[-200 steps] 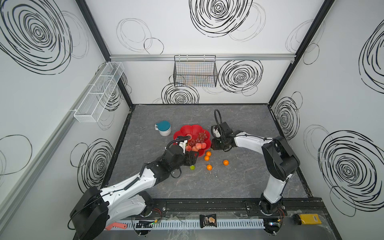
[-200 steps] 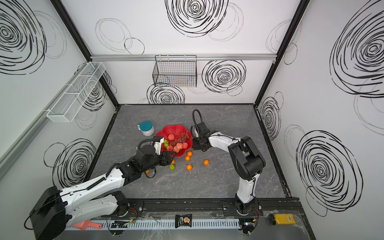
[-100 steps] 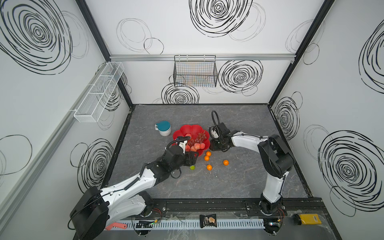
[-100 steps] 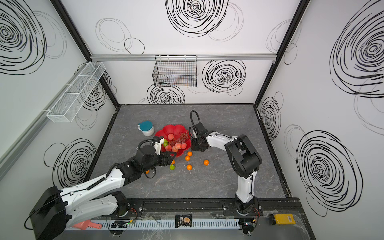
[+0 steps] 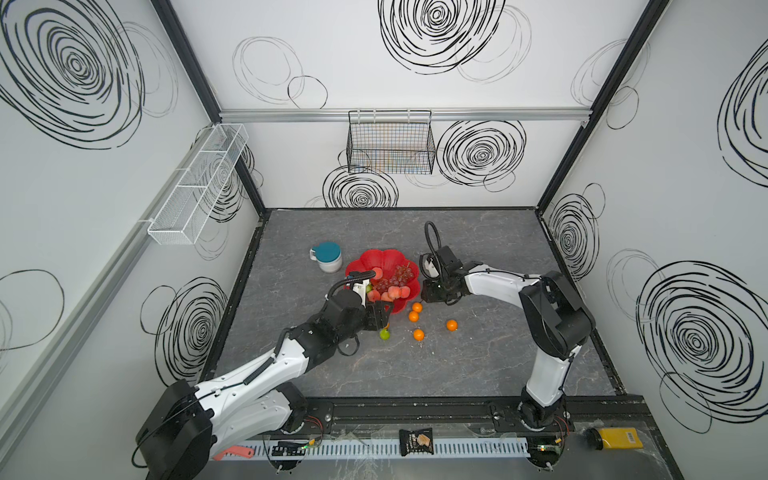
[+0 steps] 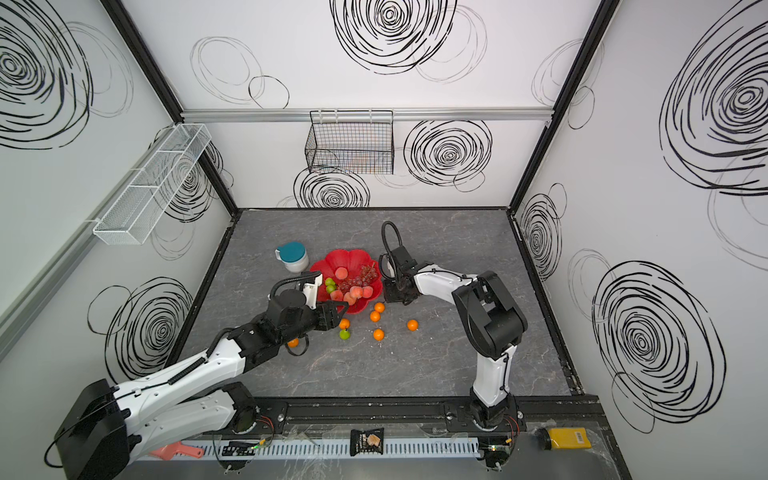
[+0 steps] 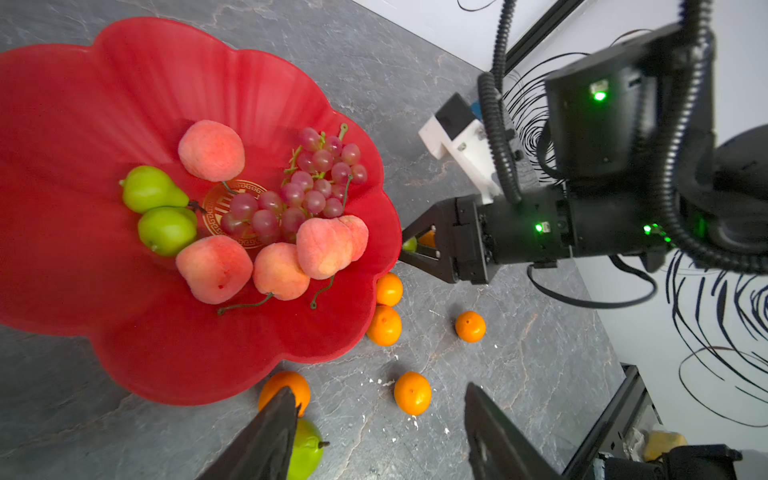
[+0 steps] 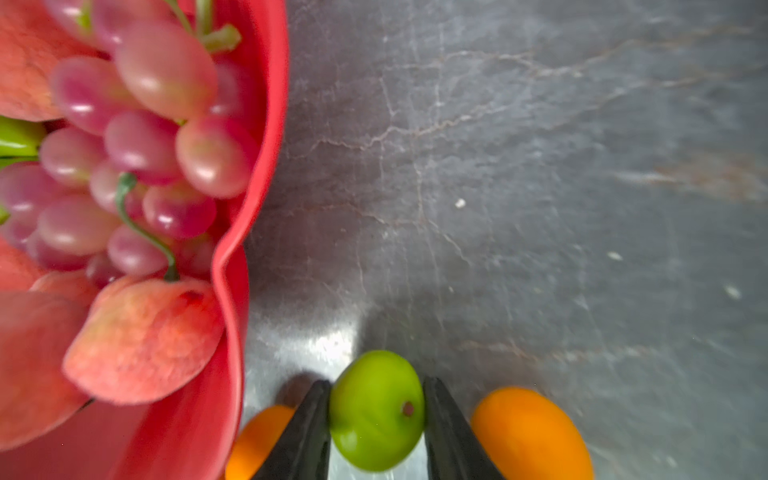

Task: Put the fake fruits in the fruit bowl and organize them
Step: 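Close the right gripper on the small green fruit, then lift the green fruit with the right gripper toward the approaching left gripper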

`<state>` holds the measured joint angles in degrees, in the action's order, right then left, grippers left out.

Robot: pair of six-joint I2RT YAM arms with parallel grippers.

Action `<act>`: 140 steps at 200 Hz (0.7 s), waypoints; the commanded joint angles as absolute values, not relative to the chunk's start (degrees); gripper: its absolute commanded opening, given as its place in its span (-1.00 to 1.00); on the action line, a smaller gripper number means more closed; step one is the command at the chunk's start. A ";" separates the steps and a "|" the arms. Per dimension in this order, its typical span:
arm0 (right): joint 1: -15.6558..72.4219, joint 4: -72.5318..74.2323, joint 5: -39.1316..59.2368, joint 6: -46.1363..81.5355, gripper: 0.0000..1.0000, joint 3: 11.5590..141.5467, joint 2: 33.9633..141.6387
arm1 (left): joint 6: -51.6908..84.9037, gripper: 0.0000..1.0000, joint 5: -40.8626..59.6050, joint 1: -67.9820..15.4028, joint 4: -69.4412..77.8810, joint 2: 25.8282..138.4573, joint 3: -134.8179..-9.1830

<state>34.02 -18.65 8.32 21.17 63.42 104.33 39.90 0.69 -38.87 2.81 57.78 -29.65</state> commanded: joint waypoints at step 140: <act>42.19 -15.41 13.07 28.72 -0.27 62.30 88.26 | 41.30 0.31 13.32 -25.62 6.80 48.12 -22.71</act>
<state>41.91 -17.82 9.93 26.33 59.70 88.77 41.06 5.50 -25.54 -1.26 49.34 -23.83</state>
